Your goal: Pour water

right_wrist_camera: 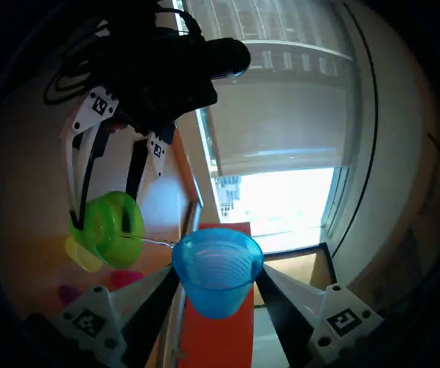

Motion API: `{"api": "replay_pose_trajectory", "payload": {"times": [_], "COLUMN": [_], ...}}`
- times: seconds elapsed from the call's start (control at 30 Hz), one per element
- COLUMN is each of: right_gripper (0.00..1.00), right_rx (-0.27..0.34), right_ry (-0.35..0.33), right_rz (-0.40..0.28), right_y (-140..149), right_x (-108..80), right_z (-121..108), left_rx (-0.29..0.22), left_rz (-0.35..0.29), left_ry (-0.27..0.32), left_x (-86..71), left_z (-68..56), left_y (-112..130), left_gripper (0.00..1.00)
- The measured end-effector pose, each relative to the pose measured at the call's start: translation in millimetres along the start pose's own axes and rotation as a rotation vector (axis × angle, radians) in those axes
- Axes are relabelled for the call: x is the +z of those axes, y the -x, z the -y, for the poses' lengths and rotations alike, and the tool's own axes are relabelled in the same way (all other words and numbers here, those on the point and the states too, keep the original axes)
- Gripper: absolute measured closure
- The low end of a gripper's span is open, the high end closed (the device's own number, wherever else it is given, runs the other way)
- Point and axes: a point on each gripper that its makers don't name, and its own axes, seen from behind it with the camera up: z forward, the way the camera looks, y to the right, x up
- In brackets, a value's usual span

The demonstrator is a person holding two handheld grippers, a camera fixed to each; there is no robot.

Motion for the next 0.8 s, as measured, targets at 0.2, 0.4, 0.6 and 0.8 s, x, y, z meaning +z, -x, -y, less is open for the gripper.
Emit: {"api": "replay_pose_trajectory", "payload": {"times": [0.2, 0.4, 0.6, 0.8], "right_gripper": [0.12, 0.12, 0.12, 0.12], "right_rx": [-0.013, -0.019, -0.025, -0.027], "right_ry": [0.002, 0.002, 0.006, 0.008], "right_rz": [0.001, 0.002, 0.001, -0.002], "right_y": [-1.2, -2.5, -5.3, -7.6], "right_x": [-0.9, -1.3, -1.8, -1.9], "right_z": [0.2, 1.4, 0.5, -0.6], "left_rx": [-0.003, -0.007, -0.021, -0.027], "left_rz": [-0.002, -0.003, -0.007, -0.006], "left_ry": [0.0, -0.002, -0.004, -0.007], "left_x": [-0.2, -0.4, -0.2, 0.1], "left_z": [-0.5, -0.1, 1.3, 2.4], "left_y": [-1.1, -0.4, 0.1, 1.4], "left_gripper": [0.17, 0.17, 0.17, 0.17]}}
